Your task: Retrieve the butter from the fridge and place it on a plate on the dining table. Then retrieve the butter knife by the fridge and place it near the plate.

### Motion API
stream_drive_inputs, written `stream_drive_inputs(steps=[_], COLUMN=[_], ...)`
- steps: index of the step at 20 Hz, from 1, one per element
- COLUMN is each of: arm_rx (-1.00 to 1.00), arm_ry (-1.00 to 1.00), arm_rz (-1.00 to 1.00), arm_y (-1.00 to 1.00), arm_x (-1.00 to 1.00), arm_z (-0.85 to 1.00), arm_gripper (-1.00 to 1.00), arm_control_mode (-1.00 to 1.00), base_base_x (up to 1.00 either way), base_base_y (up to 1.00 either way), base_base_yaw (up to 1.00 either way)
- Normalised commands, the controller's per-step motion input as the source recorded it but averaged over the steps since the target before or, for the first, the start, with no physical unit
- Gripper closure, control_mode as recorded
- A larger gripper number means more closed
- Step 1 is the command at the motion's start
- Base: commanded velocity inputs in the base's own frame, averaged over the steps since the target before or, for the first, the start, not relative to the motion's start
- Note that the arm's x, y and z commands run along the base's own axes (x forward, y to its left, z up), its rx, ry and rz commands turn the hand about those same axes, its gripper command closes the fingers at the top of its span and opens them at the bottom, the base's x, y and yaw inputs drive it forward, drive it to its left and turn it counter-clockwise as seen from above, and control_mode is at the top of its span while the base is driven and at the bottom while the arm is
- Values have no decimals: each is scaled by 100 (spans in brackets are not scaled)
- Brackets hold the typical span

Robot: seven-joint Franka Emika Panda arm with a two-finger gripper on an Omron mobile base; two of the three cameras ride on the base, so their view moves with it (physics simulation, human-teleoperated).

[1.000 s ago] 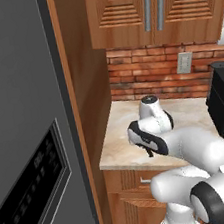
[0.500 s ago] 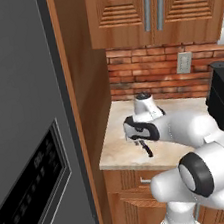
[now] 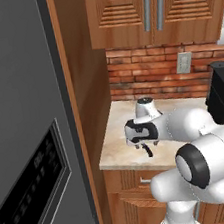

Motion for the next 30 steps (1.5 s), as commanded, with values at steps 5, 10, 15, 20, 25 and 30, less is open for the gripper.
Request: stream_drive_inputs(steps=[5, 10, 15, 20, 25, 30], arm_rx=[0, 0, 0, 0, 1, 0], arm_ry=[0, 0, 0, 0, 0, 1], arm_rz=[0, 0, 0, 0, 0, 0], arm_y=[-13, -10, 1, 1, 0, 0], arm_x=[0, 0, 0, 0, 0, 0], arm_z=[-24, -33, -37, -39, -30, -27], arm_gripper=[-100, -100, -100, -100, -100, 100], arm_control_mode=[-100, -100, -100, -100, -100, -100], base_base_x=[0, 0, 0, 0, 0, 0], base_base_y=[0, 0, 0, 0, 0, 0], base_base_yaw=[0, 0, 0, 0, 0, 0])
